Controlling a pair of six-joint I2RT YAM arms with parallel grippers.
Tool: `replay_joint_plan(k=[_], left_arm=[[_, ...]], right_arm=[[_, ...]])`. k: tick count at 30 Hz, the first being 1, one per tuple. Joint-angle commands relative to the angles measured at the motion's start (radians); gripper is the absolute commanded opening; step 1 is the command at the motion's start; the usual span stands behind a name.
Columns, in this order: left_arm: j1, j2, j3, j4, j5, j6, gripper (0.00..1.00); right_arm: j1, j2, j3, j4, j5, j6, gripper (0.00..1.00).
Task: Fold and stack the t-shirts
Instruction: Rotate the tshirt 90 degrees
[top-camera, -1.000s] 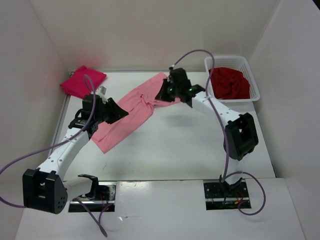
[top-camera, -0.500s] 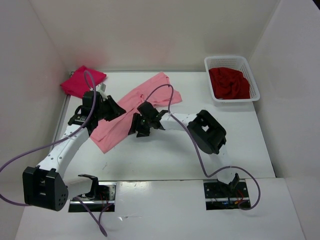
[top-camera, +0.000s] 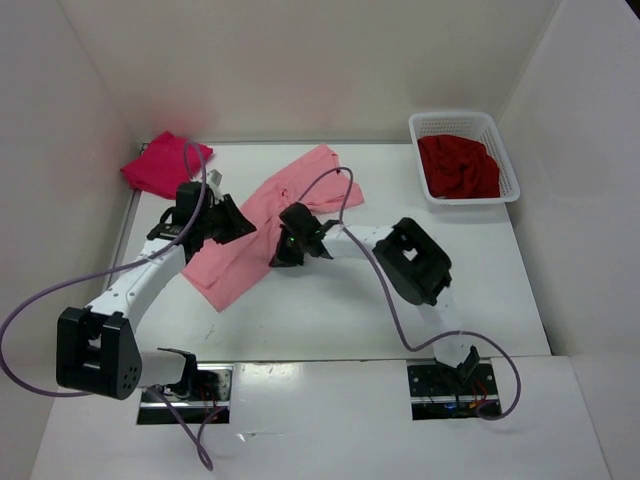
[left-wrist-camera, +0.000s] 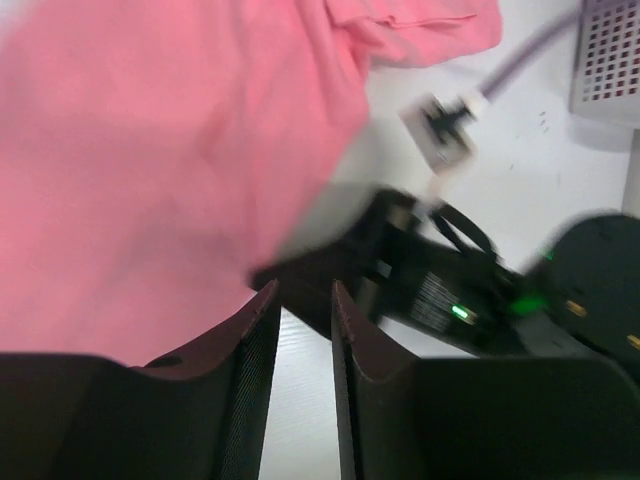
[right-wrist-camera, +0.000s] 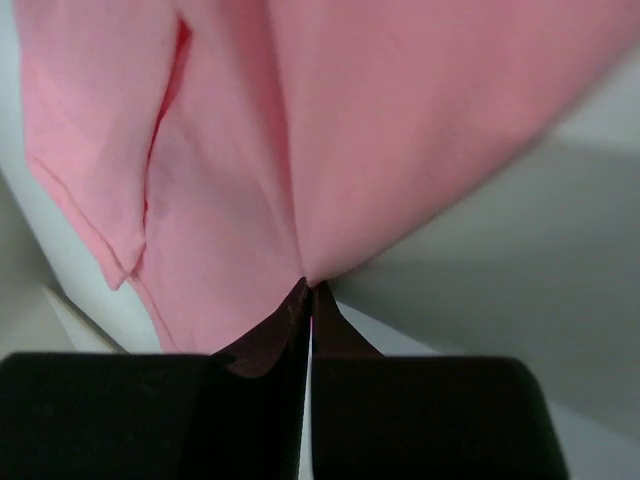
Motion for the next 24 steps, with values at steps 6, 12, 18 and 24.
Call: replay_joint_plan(k=[6, 12, 18, 24], left_arm=[[0.003, 0.089, 0.049, 0.096, 0.021, 0.04, 0.36], [-0.016, 0.192, 0.059, 0.129, 0.021, 0.04, 0.39], [-0.048, 0.223, 0.047, 0.158, 0.05, 0.02, 0.4], [-0.059, 0.162, -0.038, 0.178, 0.071, -0.012, 0.41]], right_arm=[[-0.069, -0.465, -0.562, -0.203, -0.092, -0.206, 0.13], [-0.272, -0.685, -0.591, -0.213, -0.066, -0.206, 0.61], [-0.483, -0.488, -0.336, -0.212, 0.048, -0.316, 0.0], [-0.514, -0.214, -0.042, -0.245, 0.109, -0.339, 0.0]])
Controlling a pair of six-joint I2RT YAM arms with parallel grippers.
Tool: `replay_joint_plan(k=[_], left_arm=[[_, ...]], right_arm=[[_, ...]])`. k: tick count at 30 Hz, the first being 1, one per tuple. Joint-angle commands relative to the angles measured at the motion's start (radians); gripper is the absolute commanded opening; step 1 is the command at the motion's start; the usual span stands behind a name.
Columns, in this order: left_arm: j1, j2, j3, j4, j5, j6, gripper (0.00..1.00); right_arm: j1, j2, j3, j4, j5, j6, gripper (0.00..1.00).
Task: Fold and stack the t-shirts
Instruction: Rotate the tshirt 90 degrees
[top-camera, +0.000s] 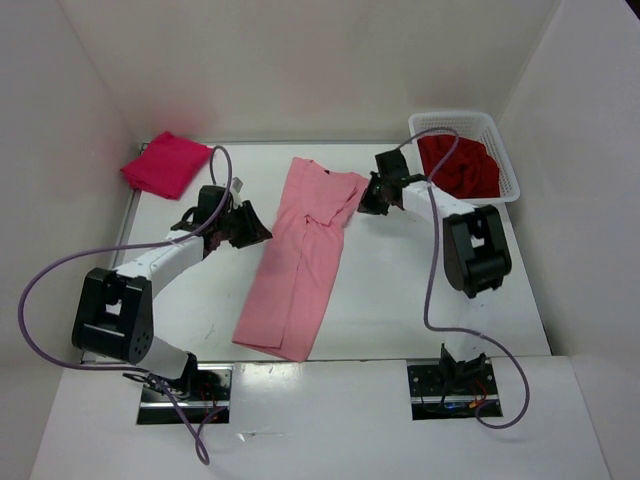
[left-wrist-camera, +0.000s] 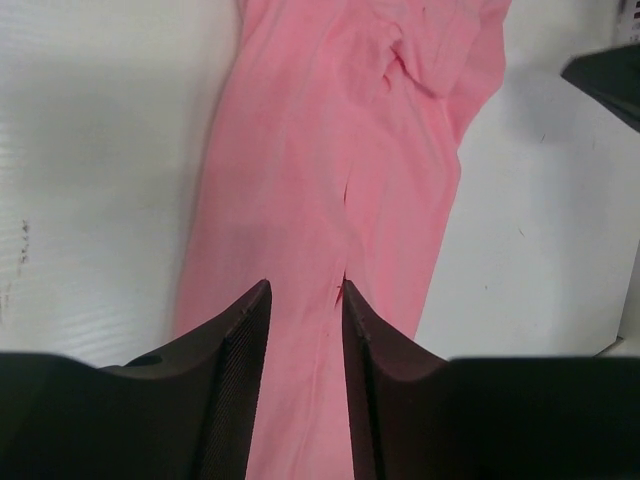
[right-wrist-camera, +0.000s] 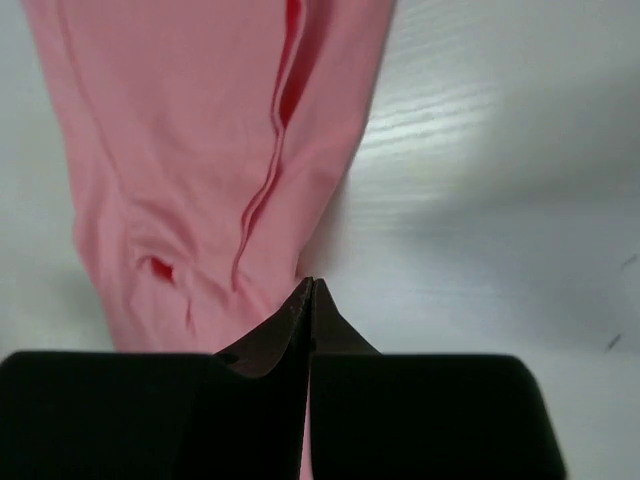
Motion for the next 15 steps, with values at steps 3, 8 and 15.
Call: replay_joint_plan(k=[3, 8, 15], left_arm=[[-0.015, -0.078, -0.059, 0.063, 0.029, -0.034, 0.43], [-0.015, -0.107, -0.048, 0.063, 0.029, -0.043, 0.44], [-0.015, -0.073, 0.07, 0.019, 0.017, -0.023, 0.47]], right_arm=[[0.004, 0.196, 0.178, -0.063, 0.058, -0.031, 0.0], [0.004, 0.36, 0.335, -0.097, 0.038, -0.01, 0.0], [0.004, 0.856, 1.323, -0.427, -0.071, 0.019, 0.05]])
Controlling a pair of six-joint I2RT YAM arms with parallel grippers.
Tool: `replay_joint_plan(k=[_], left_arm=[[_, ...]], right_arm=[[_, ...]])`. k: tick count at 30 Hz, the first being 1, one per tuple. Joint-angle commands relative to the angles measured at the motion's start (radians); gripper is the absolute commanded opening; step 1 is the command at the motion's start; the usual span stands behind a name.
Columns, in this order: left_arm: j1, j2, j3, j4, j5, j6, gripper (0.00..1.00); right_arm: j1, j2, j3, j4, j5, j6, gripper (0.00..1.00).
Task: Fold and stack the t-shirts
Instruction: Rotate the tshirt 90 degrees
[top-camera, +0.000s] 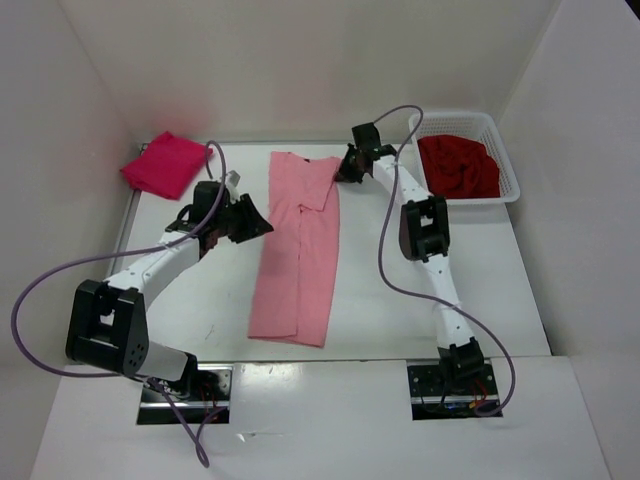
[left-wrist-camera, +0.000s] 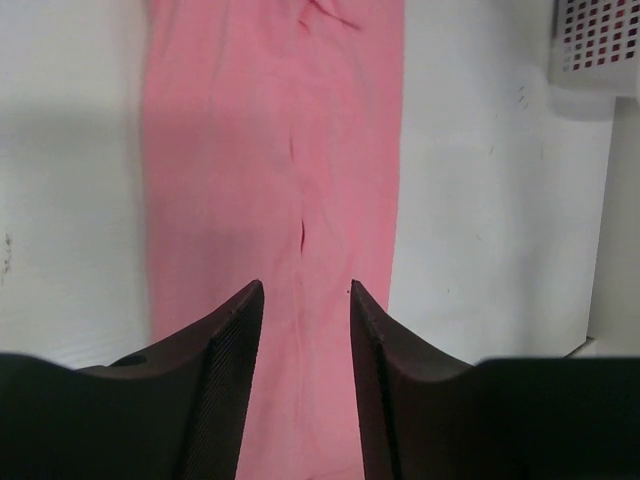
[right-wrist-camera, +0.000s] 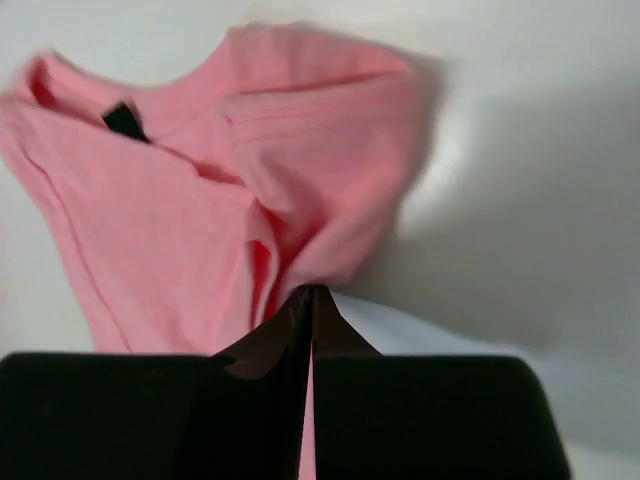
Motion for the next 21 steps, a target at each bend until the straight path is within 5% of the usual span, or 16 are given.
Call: replay_joint_plan(k=[1, 3, 6, 7, 10, 13, 16, 21], left_arm=[[-0.004, 0.013, 0.093, 0.008, -0.007, 0.003, 0.48], [-0.004, 0.013, 0.093, -0.021, -0.019, 0.014, 0.49], [-0.004, -0.025, 0.044, -0.03, -0.03, 0.023, 0.54], [-0.004, -0.034, 0.024, -0.03, -0.03, 0.014, 0.55], [-0.004, -0.08, -0.068, -0.053, -0.051, -0.018, 0.55], [-0.004, -0.14, -0.136, -0.104, -0.088, -0.051, 0.52], [-0.004, -0.218, -0.185, -0.162, -0.132, -0.078, 0.48], [-0.004, -0.294, -0.249, -0.254, -0.099, -0.109, 0.47]], right_arm=[[-0.006, 0.223, 0.549, -0.247, -0.077, 0.032, 0.06], [-0.034, 0.337, 0.751, -0.262, -0.146, 0.098, 0.14], [-0.043, 0.144, 0.499, -0.213, -0.131, 0.059, 0.25], [-0.043, 0.106, 0.459, -0.213, -0.096, 0.001, 0.36], [-0.022, -0.065, 0.272, -0.257, -0.048, -0.078, 0.42], [0.006, -0.376, -0.2, -0.034, -0.037, -0.084, 0.42], [0.017, -0.664, -0.72, 0.108, -0.053, -0.026, 0.3], [0.141, -1.015, -1.164, 0.195, -0.1, 0.072, 0.28]])
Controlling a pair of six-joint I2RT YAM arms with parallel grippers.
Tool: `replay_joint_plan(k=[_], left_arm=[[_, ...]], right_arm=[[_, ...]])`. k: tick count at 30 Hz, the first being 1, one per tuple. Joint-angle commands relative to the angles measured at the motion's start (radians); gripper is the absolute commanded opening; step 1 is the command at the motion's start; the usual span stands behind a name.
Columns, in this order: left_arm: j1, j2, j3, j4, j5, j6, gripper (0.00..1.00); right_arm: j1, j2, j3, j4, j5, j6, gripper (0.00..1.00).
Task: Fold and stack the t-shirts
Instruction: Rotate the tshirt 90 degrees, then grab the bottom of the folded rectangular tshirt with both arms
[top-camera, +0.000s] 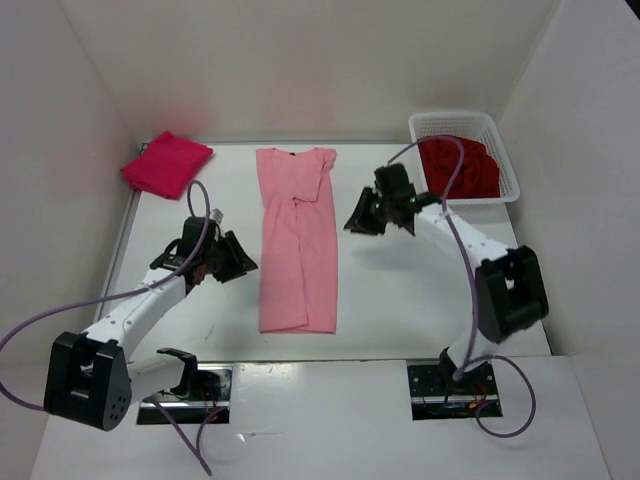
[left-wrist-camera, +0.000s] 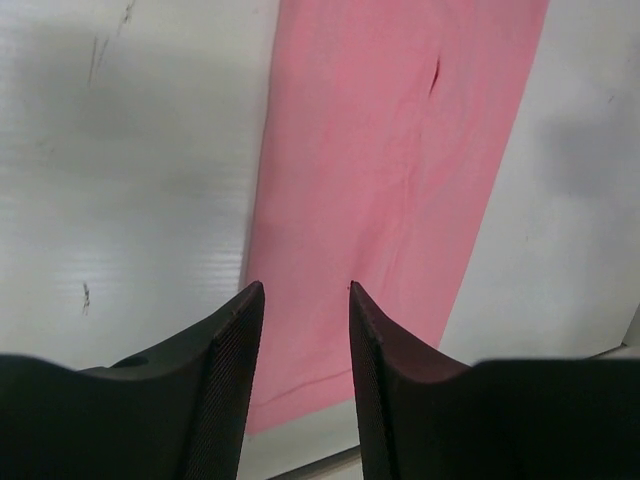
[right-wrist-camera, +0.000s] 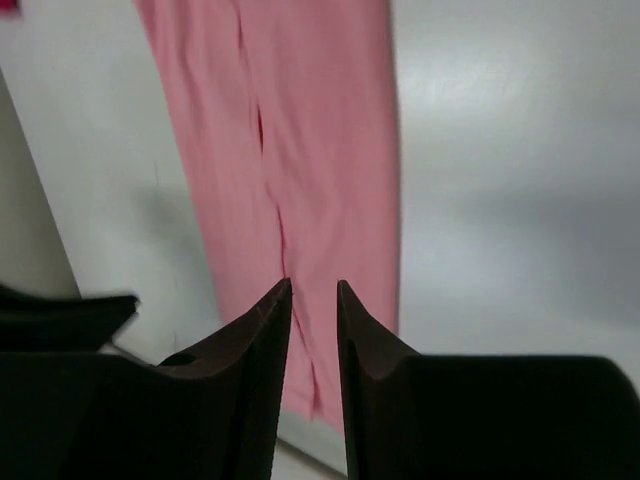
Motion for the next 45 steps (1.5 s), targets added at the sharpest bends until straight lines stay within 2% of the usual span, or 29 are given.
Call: replay_joint_plan(k=[1, 2, 5, 11, 14, 19, 21, 28, 32, 34, 37, 38, 41, 42, 45], left_arm=[[-0.004, -0.037, -0.045, -0.081, 0.01, -0.042, 0.47], [-0.019, -0.061, -0.072, -0.081, 0.034, -0.057, 0.47], [-0.038, -0.061, -0.102, -0.082, 0.085, -0.105, 0.47], [-0.078, -0.035, -0.148, -0.132, 0.056, -0.16, 0.45], [-0.098, -0.011, -0.192, -0.103, 0.046, -0.186, 0.49], [-0.107, -0.001, -0.241, -0.06, 0.046, -0.208, 0.56], [-0.107, -0.001, -0.252, -0.039, 0.059, -0.208, 0.56], [-0.127, 0.008, -0.27, 0.01, 0.085, -0.208, 0.56], [-0.151, 0.008, -0.28, 0.011, 0.096, -0.208, 0.46], [-0.177, -0.001, -0.28, 0.011, 0.105, -0.208, 0.39], [-0.2, -0.001, -0.28, 0.001, 0.115, -0.208, 0.31], [-0.2, -0.01, -0.28, 0.001, 0.115, -0.208, 0.24], [-0.21, -0.035, -0.28, -0.011, 0.126, -0.208, 0.19], [-0.21, -0.035, -0.28, -0.034, 0.147, -0.208, 0.14], [-0.219, -0.055, -0.267, -0.078, 0.198, -0.197, 0.08]], right_arm=[[0.14, -0.142, -0.295, 0.137, -0.033, 0.088, 0.31], [0.172, -0.178, -0.351, 0.155, -0.034, 0.15, 0.39], [0.271, -0.281, -0.516, 0.207, -0.034, 0.259, 0.46], [0.331, -0.354, -0.657, 0.227, -0.053, 0.322, 0.52], [0.383, -0.33, -0.689, 0.281, -0.066, 0.356, 0.52], [0.395, -0.316, -0.746, 0.342, -0.087, 0.395, 0.47], [0.395, -0.307, -0.758, 0.353, -0.087, 0.404, 0.43], [0.404, -0.255, -0.768, 0.376, -0.125, 0.385, 0.39], [0.404, -0.216, -0.777, 0.408, -0.161, 0.385, 0.34], [0.404, -0.207, -0.763, 0.381, -0.15, 0.37, 0.24], [0.404, -0.216, -0.754, 0.361, -0.123, 0.359, 0.16], [0.404, -0.228, -0.754, 0.361, -0.123, 0.359, 0.11], [0.404, -0.238, -0.745, 0.342, -0.123, 0.349, 0.02], [0.404, -0.238, -0.745, 0.329, -0.133, 0.339, 0.0], [0.417, -0.296, -0.772, 0.295, -0.158, 0.355, 0.0]])
